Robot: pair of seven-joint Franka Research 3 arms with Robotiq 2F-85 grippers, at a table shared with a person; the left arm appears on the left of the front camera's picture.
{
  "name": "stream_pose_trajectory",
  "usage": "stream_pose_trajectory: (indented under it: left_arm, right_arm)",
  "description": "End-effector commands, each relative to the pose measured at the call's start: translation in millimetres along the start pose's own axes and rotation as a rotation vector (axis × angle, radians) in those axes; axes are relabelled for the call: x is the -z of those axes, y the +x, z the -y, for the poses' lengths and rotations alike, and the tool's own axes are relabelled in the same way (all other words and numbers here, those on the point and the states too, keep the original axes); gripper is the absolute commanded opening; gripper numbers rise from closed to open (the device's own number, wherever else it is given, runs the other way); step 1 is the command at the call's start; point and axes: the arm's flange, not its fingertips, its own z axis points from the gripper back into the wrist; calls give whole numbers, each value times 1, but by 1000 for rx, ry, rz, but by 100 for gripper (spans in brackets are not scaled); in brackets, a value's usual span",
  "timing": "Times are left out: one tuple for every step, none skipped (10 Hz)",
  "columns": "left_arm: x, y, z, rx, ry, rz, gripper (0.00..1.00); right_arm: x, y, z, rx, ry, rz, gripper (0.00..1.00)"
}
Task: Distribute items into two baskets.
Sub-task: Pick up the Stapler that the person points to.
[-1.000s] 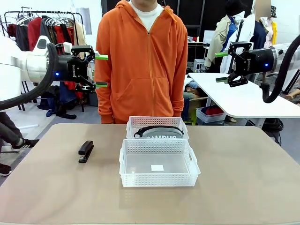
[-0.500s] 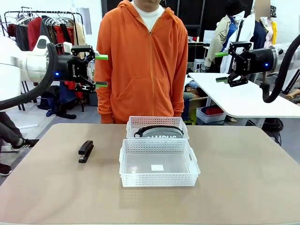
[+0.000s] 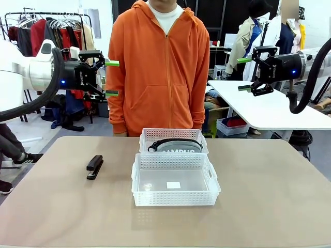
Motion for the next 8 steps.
stream_pose_trajectory:
  left_arm:
    - [0, 0, 2, 3, -8, -2, 100]
    - [0, 0, 0, 0, 0, 0, 100]
    - [0, 0, 0, 0, 0, 0, 100]
    - [0, 0, 0, 0, 0, 0, 100]
    - [0, 0, 0, 0, 0, 0, 100]
    - [0, 0, 0, 0, 0, 0, 100]
    - [0, 0, 0, 0, 0, 0, 100]
    - [0, 0, 0, 0, 0, 0, 100]
  right_arm:
    - [-1, 1, -4, 2, -3, 7, 100]
    - [-1, 1, -4, 2, -3, 7, 100]
    - [-1, 1, -4, 2, -3, 7, 100]
    - [-1, 1, -4, 2, -3, 7, 100]
    - [-1, 1, -4, 2, -3, 7, 100]
    - [-1, 1, -4, 2, -3, 7, 100]
    - [-1, 1, -4, 2, -3, 7, 100]
    - [-1, 1, -4, 2, -3, 7, 100]
